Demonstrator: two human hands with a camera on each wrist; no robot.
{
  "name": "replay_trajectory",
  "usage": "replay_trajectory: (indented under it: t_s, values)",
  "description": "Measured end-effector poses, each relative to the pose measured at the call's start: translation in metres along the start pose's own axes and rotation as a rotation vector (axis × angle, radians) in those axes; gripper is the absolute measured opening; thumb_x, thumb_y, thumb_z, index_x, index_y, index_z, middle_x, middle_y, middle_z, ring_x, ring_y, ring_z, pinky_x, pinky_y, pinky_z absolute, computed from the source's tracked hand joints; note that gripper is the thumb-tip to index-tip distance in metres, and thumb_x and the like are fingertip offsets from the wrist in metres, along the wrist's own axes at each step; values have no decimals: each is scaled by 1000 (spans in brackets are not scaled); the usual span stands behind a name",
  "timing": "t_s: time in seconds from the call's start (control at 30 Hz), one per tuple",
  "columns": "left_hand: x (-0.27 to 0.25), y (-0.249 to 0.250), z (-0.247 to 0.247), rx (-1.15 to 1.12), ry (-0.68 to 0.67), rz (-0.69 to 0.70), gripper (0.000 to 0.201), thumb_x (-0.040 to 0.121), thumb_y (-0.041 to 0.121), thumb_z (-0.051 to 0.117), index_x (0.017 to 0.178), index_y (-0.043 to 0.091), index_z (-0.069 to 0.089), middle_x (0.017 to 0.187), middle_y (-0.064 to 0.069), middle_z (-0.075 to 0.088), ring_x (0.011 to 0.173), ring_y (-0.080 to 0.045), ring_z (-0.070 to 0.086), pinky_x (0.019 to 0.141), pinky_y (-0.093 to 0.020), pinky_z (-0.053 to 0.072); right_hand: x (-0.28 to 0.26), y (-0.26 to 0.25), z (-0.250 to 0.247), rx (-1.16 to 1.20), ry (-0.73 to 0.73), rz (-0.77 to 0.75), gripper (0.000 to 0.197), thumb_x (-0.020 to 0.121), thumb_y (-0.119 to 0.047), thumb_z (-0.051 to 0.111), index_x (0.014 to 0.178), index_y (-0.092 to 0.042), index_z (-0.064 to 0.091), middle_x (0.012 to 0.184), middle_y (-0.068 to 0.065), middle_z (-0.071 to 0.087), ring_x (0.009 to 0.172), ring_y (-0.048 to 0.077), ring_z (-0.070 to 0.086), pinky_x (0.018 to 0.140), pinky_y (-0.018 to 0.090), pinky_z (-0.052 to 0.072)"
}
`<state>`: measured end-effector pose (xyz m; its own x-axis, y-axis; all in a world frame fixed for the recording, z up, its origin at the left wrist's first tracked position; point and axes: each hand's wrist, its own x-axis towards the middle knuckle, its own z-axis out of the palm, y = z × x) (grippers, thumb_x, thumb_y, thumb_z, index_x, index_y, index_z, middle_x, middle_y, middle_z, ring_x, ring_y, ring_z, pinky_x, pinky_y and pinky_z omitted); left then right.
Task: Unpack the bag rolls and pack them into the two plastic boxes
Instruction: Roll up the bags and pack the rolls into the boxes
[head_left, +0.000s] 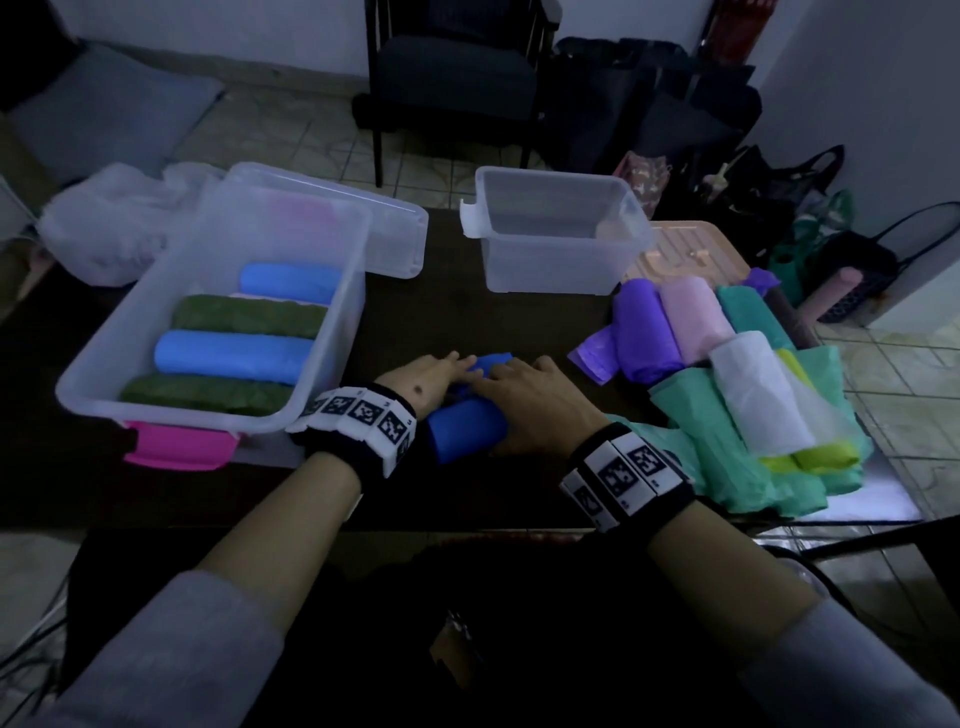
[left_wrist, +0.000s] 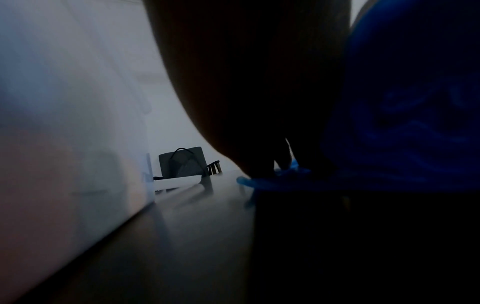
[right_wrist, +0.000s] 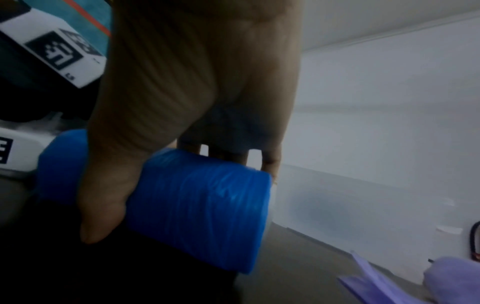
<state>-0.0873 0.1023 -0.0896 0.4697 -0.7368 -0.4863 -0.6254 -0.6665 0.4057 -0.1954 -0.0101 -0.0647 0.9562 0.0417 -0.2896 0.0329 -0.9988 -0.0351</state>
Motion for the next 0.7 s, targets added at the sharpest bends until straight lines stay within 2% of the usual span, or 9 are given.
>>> replay_trajectory:
  t_s: [0.07, 0.17, 0.23, 0.37, 0.43, 0.5, 0.57, 0.6, 0.7]
  values:
    - [-1, 2, -1, 0, -8, -18, 51, 102, 28, 28, 150, 23, 12, 158, -8, 8, 143, -25, 17, 116, -32, 15, -1, -1, -6, -41, -6, -12, 64, 80, -44, 64, 136, -26, 38, 128, 2, 49, 124, 23, 41, 98, 42, 29]
    - [3, 0, -2, 44, -30, -39, 55, 101, 22, 33, 151, 23, 9, 158, -8, 8, 142, -27, 20, 115, -36, 18, 1, -1, -12, -26, -43, -7, 63, 80, -42, 66, 135, -28, 40, 129, 1, 49, 124, 22, 40, 99, 42, 28]
    - [3, 0, -3, 76, -48, -20, 56, 100, 17, 36, 150, 21, 10, 158, -10, 8, 142, -28, 21, 115, -35, 18, 5, 0, -9, 11, -87, 11, 61, 78, -40, 69, 132, -27, 43, 130, 0, 49, 125, 22, 40, 99, 42, 29]
    - [1, 1, -6, 101, -32, 16, 56, 100, 12, 39, 150, 21, 15, 157, -10, 12, 143, -26, 20, 113, -31, 16, 14, 7, 0, 81, -143, 39, 69, 67, -46, 77, 127, -26, 49, 125, -2, 54, 119, 21, 45, 95, 40, 31]
    - [-2, 2, -11, 34, -8, 19, 52, 99, 16, 43, 148, 22, 25, 156, -6, 20, 141, -24, 24, 113, -31, 19, 17, 13, 1, 238, -168, 71, 74, 61, -43, 82, 124, -26, 48, 122, -2, 55, 113, 21, 49, 94, 39, 38]
    - [-5, 3, -16, -89, 89, 30, 46, 95, 20, 51, 140, 19, 42, 150, -3, 34, 135, -20, 35, 110, -31, 26, 19, 18, 1, 404, -180, 123, 73, 59, -39, 86, 116, -23, 45, 116, -1, 52, 103, 20, 51, 85, 34, 42]
    - [-11, 6, -18, -185, 223, 44, 35, 91, 25, 58, 126, 19, 57, 134, -1, 50, 117, -13, 49, 98, -27, 36, 21, 24, 3, 445, -173, 134, 68, 60, -42, 85, 113, -21, 48, 112, -1, 52, 101, 18, 50, 81, 30, 41]
    - [-15, 7, -19, -221, 249, 45, 29, 90, 27, 60, 118, 20, 62, 125, 1, 55, 107, -9, 50, 91, -25, 37, 22, 27, 4, 449, -167, 129, 65, 62, -45, 83, 113, -20, 51, 111, -1, 52, 101, 18, 50, 81, 29, 40]
    - [-24, 8, -19, -310, 207, 34, 24, 86, 30, 65, 108, 22, 66, 113, 5, 63, 97, -3, 50, 85, -21, 34, 24, 32, 4, 442, -175, 113, 63, 69, -50, 76, 120, -19, 54, 110, -2, 45, 102, 15, 44, 83, 27, 35]
